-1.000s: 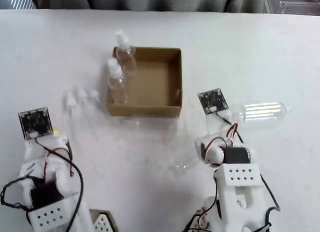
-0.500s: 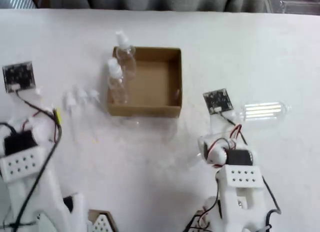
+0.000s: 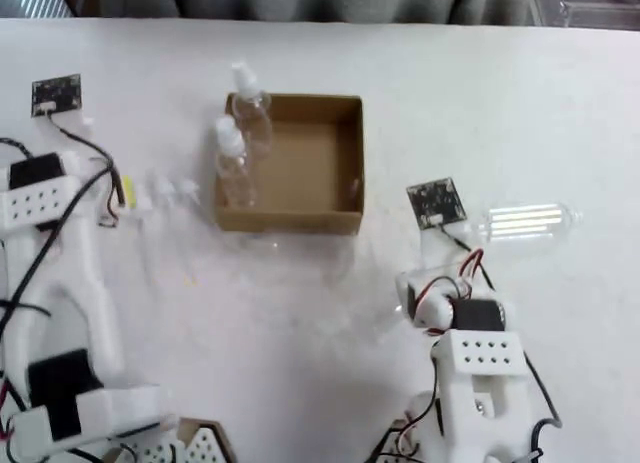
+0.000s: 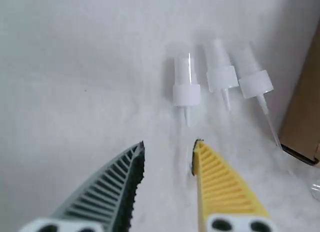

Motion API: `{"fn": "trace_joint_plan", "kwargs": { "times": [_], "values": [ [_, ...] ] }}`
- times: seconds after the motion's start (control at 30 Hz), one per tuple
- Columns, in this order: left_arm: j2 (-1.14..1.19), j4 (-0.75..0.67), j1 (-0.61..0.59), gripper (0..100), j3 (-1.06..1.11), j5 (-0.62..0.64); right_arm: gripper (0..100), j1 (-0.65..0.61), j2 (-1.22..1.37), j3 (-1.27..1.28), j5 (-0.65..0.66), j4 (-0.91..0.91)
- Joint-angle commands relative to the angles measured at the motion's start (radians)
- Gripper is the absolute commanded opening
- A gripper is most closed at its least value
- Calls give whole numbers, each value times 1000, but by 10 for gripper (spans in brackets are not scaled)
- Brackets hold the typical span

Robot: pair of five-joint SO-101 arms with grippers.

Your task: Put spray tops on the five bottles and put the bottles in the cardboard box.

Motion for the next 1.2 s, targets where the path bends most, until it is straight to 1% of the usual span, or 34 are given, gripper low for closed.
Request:
{"fn": "trace_joint_plan", "kwargs": {
  "times": [0.0, 0.13, 0.2, 0.63, 0.87, 0.97, 1.1, 1.17],
  "values": [
    [90, -2, 24, 172, -115, 6, 15, 12, 7, 11, 11, -2],
    [202, 5, 41, 256, -193, 6, 15, 12, 7, 12, 11, -2],
    [249, 3, 47, 282, -219, 6, 15, 12, 7, 12, 11, -2],
    [530, 5, 44, 282, -460, 5, 15, 12, 7, 14, 11, -2],
    [567, 6, 18, 282, -503, 5, 15, 10, 7, 14, 11, -2],
    [567, 25, 24, 245, -509, 0, 15, 8, 7, 14, 11, -2],
    [567, 35, 39, 145, -509, -94, 15, 8, 7, 14, 11, -2],
    [567, 41, 41, 136, -505, -114, 15, 8, 7, 14, 11, -2]
  ]
}}
